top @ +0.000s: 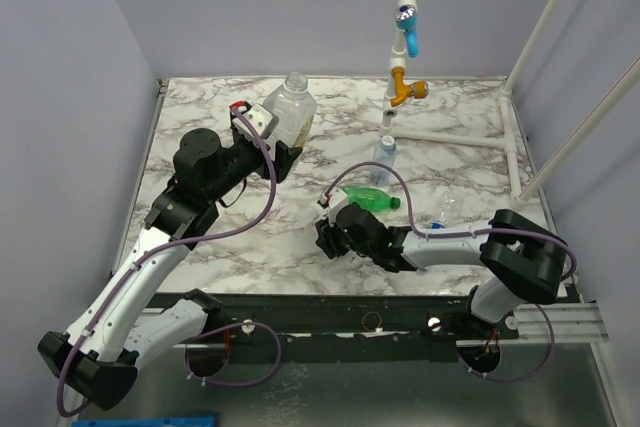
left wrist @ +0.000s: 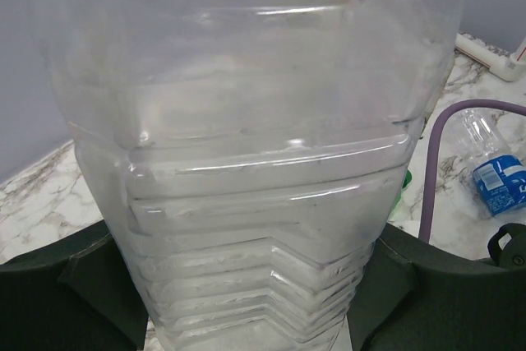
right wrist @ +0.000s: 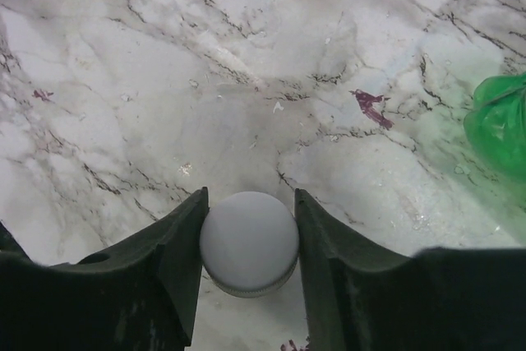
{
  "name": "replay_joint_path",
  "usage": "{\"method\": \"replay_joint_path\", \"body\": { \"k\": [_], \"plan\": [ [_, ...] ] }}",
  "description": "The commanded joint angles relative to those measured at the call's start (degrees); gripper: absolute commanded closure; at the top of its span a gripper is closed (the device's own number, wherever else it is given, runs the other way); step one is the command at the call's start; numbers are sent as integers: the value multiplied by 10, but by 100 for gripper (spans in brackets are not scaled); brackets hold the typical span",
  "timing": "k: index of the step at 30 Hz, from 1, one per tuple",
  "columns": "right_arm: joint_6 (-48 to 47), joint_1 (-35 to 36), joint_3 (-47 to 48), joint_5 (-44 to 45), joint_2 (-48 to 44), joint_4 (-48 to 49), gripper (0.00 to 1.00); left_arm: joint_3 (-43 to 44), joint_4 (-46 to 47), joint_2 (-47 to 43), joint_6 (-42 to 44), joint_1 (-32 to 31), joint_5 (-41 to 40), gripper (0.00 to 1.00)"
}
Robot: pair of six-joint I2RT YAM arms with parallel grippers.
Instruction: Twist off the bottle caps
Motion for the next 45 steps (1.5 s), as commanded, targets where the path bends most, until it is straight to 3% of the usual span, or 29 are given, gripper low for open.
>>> {"method": "replay_joint_path", "body": {
  "k": [1,6,11,18,23,30,38,42,45],
  "plan": [
    [25,3,-24,28,7,47,46,-7,18,-12,-10,2,5,94],
    [33,3,-36,11,-32,22,25,-6,18,-11,-11,2,12,93],
    [22,3,-8,24,-157,-52,17,-8,18,-9,-11,2,20,92],
    [-41,-4,155,-11,-306,-138,5,-21,19,-15,3,2,64,92],
    [-62,-19,297,-42,-288,-178,1,-29,19,-22,14,2,113,92],
    [-70,-32,435,-76,-199,-203,0,-37,12,-39,34,2,189,92],
    [-63,-53,490,-110,-133,-192,3,-34,0,-43,53,2,216,92],
    [-49,-70,486,-137,-126,-172,15,-35,-4,-43,59,2,224,92],
    [-44,-76,483,-152,-120,-169,30,-38,-6,-43,63,1,229,92]
  ]
}}
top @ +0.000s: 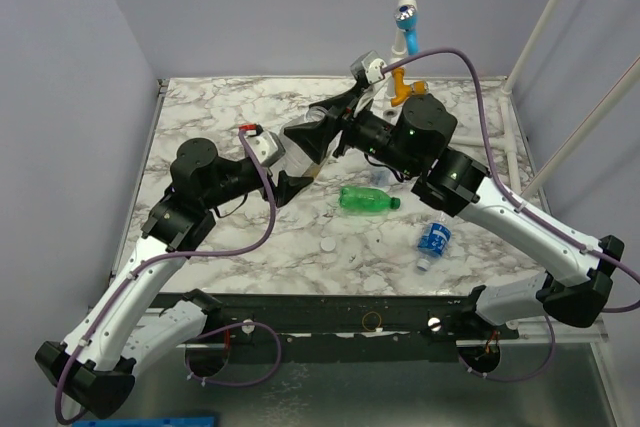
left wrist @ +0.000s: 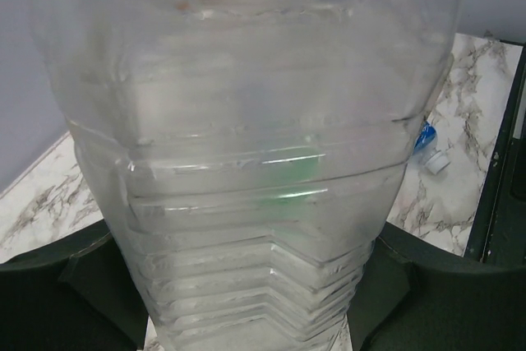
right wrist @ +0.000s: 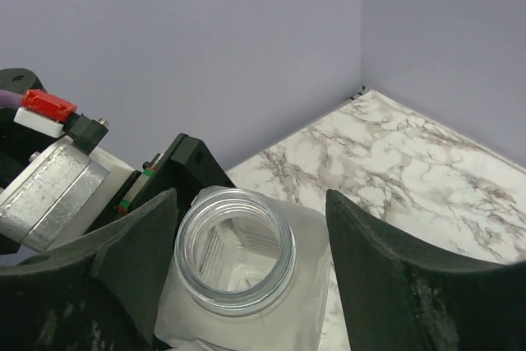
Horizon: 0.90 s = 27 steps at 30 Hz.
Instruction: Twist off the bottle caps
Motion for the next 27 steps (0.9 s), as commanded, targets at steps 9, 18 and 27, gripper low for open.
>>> {"method": "replay_joint_path", "body": {
  "k": [9,18,27],
  "plan": [
    [7,-23,8,-36,16,6,92,-6,-4,-2,4,2,1,1],
    [-42,-80,21,-47,48,-22,100,-29,-19,-36,-28,2,-23,1],
    [-85,-97,15,-41,118,5,99,-25,-29,-65,-41,2,-147,1]
  ]
}}
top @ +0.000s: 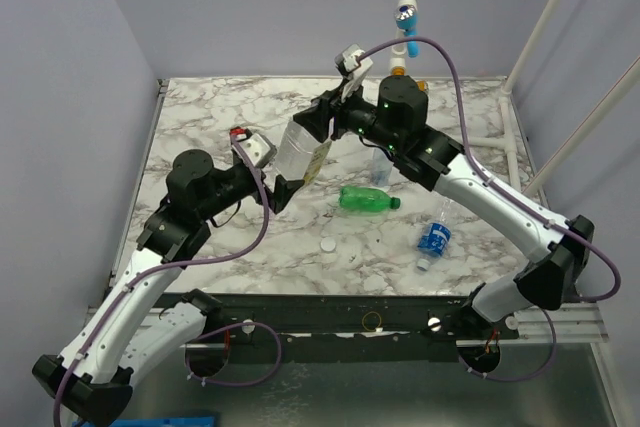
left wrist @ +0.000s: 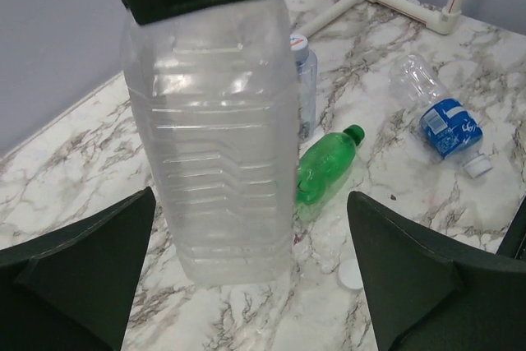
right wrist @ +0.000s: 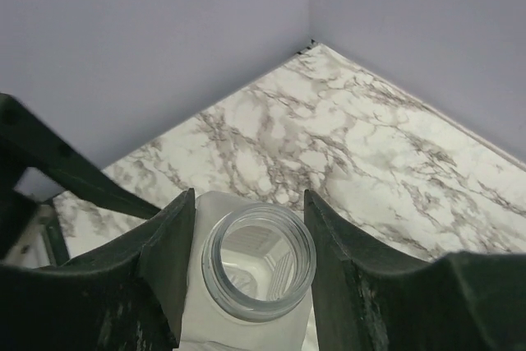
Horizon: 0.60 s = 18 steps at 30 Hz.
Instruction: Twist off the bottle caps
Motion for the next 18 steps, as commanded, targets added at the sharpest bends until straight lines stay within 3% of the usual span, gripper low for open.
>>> {"method": "replay_joint_path", "body": {
  "k": [1,11,18],
  "plan": [
    [-55,-10,7,30,59,22,100,9,-11,-38,-18,-5,-76,1],
    [-125,-9,22,47,212,144,100,47,-103,-73,-45,-5,-212,1],
    [-202,27,26,141,287,255,99,42,-128,-92,-66,-5,-221,1]
  ]
}}
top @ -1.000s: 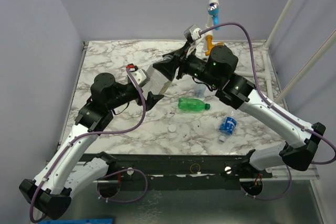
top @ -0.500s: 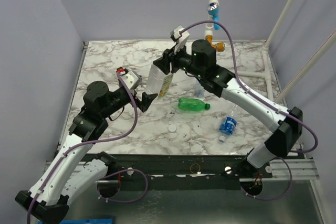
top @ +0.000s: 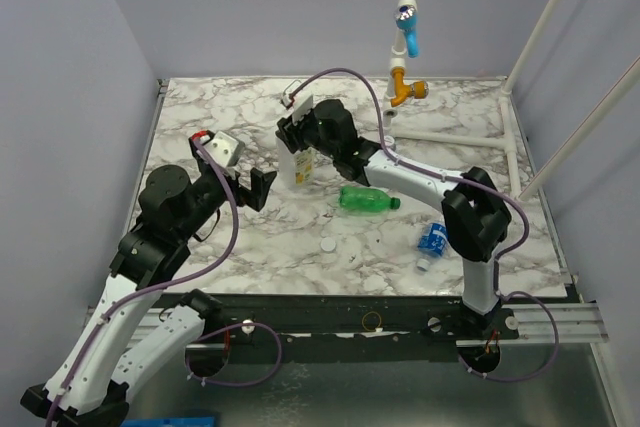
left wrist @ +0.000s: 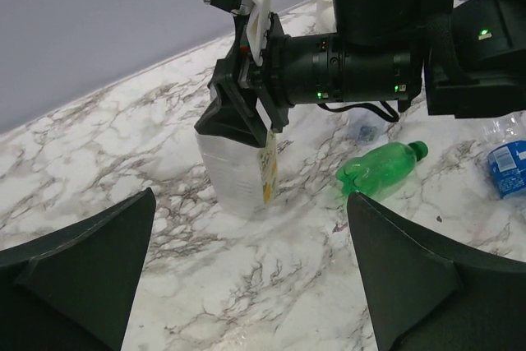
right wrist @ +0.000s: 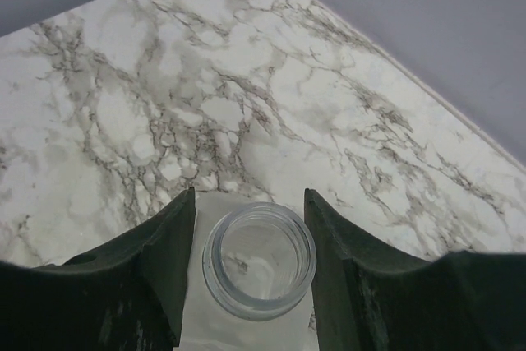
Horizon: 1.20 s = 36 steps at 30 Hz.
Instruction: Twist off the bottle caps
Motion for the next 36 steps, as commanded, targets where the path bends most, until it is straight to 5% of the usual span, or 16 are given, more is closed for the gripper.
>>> {"method": "replay_joint_path", "body": {
  "k": [1,8,13,27,36],
  "plan": [
    [-72,32,22,82,34,121,99,4,-30,-17,-22,-2,-35,1],
    [-77,45,6,108,57,165,97,3,-31,-17,-28,-2,-42,1],
    [-74,47,4,98,54,142,52,3,-30,-12,-31,-2,-42,1],
    [-41,47,37,68,26,75,6,9,-24,-5,-27,-2,-34,1],
    [-16,47,19,73,-68,23,0,16,-24,5,-27,-2,-29,1]
  ]
}}
